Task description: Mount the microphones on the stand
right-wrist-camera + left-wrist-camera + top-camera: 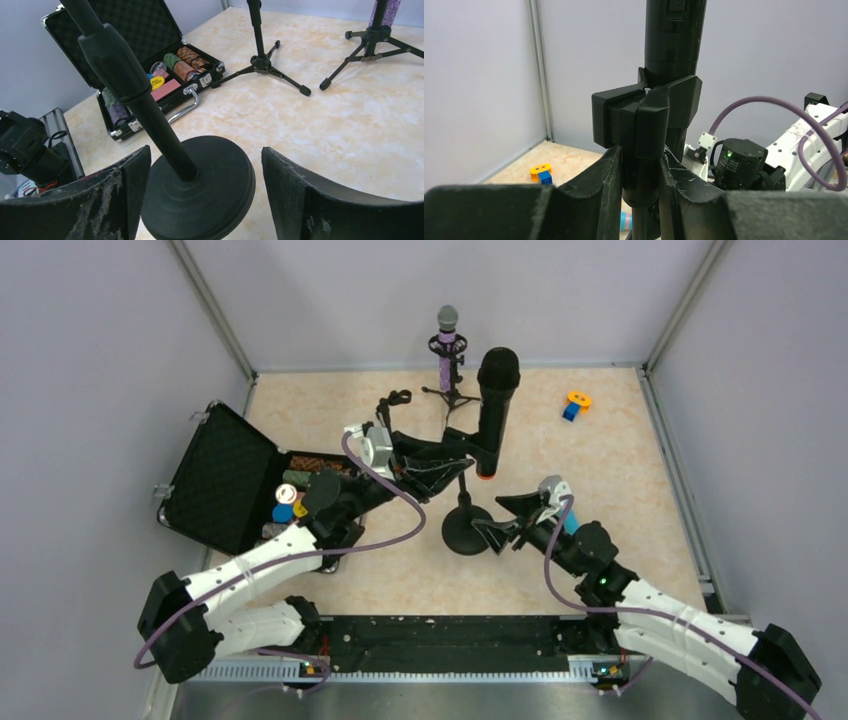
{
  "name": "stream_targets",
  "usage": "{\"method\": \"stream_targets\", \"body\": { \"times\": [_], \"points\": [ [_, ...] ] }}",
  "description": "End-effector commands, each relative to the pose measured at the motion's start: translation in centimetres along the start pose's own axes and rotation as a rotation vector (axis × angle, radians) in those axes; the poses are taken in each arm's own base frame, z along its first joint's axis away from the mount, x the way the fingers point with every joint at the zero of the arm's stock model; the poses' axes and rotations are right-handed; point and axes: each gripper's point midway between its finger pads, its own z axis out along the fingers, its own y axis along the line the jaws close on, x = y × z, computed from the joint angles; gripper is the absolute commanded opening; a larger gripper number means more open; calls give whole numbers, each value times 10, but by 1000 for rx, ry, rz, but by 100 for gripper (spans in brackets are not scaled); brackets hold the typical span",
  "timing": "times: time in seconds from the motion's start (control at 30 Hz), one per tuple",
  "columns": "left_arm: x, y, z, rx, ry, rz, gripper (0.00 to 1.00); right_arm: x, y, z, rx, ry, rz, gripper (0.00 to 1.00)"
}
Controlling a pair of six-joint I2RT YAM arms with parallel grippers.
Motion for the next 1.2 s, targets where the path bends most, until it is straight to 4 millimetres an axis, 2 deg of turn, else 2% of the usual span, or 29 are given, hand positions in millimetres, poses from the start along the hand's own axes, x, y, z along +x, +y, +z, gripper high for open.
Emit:
{"method": "stream_targets", "body": {
  "times": [0.0, 0.4, 0.67, 0.97, 1.17],
  "points": [
    [-44, -6, 1, 16, -179, 86, 0, -11, -3, -4, 29, -24, 9, 81],
    [-26, 9, -2, -47, -140, 113, 0, -21, 19, -8, -59, 9, 58, 85],
    [-14, 18, 1, -72, -117, 124, 0, -21, 23, -20, -69, 18, 75, 86],
    [3, 29, 10, -61, -59, 123, 0, -7, 25, -27, -80, 48, 108, 86],
    [9, 43, 13, -60, -8, 126, 0, -5, 25, -28, -77, 73, 104, 86]
  ]
}}
